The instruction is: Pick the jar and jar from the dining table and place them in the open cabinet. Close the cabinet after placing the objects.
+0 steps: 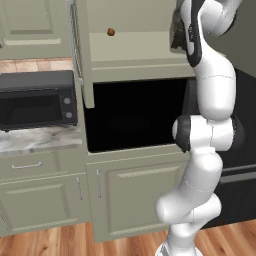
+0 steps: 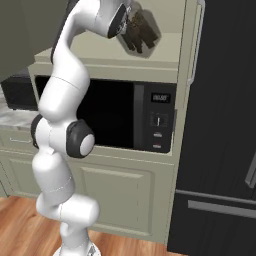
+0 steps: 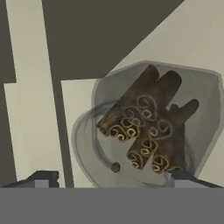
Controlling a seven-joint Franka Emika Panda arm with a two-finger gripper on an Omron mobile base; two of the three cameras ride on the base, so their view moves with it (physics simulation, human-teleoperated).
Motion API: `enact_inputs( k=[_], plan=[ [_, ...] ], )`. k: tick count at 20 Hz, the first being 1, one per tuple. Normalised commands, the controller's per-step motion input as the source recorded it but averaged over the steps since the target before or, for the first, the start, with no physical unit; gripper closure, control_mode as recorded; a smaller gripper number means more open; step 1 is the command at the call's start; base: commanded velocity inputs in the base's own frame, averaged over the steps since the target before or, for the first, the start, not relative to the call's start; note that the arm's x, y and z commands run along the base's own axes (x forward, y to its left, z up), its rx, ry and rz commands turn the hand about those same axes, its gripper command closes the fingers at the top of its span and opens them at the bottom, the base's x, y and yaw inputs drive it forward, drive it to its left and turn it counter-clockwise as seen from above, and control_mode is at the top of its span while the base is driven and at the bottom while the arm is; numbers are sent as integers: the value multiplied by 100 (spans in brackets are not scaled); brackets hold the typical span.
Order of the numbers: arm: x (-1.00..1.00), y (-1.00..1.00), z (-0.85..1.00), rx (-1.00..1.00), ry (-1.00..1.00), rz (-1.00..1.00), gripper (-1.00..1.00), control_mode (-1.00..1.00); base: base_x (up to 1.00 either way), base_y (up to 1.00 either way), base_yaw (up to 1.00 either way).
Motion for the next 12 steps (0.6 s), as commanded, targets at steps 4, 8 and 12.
enact_inputs(
  k=[4, 8, 12],
  plan=[
    [30, 0, -15, 0, -21, 0, -100, -100, 0, 0, 0],
    [35, 0, -17, 0, -21, 0, -100, -100, 0, 0, 0],
    [31, 0, -2, 0, -20, 0, -100, -100, 0, 0, 0]
  ],
)
